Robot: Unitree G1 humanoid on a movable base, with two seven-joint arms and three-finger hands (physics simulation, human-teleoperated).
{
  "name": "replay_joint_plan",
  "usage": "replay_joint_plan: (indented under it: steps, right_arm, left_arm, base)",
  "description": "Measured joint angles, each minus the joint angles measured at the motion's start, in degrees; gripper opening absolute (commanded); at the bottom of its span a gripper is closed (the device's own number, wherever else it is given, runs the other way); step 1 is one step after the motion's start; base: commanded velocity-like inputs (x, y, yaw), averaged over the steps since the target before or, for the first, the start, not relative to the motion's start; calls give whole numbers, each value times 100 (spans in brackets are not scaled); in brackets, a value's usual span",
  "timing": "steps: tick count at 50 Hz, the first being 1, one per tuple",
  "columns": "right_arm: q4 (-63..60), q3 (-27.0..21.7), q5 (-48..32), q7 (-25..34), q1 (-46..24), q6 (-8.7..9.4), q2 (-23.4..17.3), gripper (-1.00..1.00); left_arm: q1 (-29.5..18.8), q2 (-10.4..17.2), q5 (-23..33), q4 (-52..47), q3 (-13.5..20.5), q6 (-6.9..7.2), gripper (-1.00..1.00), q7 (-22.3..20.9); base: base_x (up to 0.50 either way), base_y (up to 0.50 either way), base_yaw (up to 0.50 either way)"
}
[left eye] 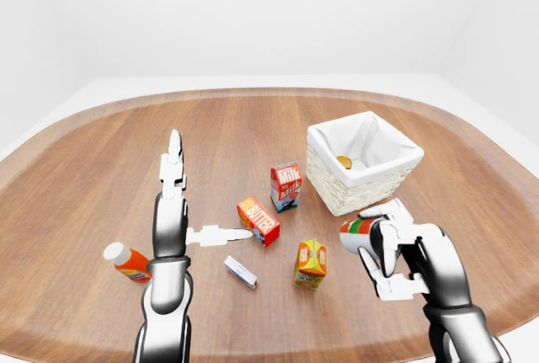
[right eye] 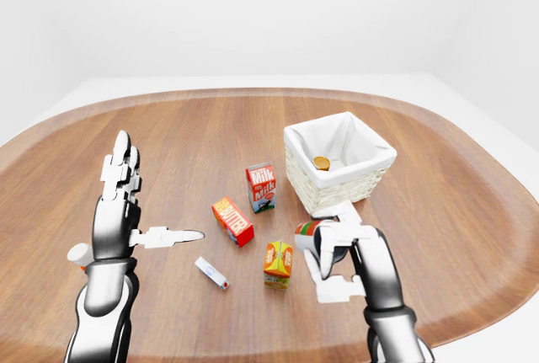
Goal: Pick up the alphabet soup and the tomato sauce, and put them in the basket.
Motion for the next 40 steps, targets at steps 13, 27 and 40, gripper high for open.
replay_joint_plan:
  steps: [13, 27, 40]
  right_arm:
    - [-844, -164, 56, 120, -522, 0, -42, -100]
    - [-1187, -323, 11, 54, -1323, 203, -284, -100]
    - [-1159, -362, -93, -96, -2106, 710, -603, -100]
  left_arm:
    - [0, 0, 1, 0, 0, 0, 100, 1]
    - [0, 0, 0, 0, 0, 0, 100, 0]
    - [0, 0, 0, 0, 0, 0, 100, -1]
  base:
    - [0, 0, 0]
    - [0, 0, 0]
    - [0, 0, 0]
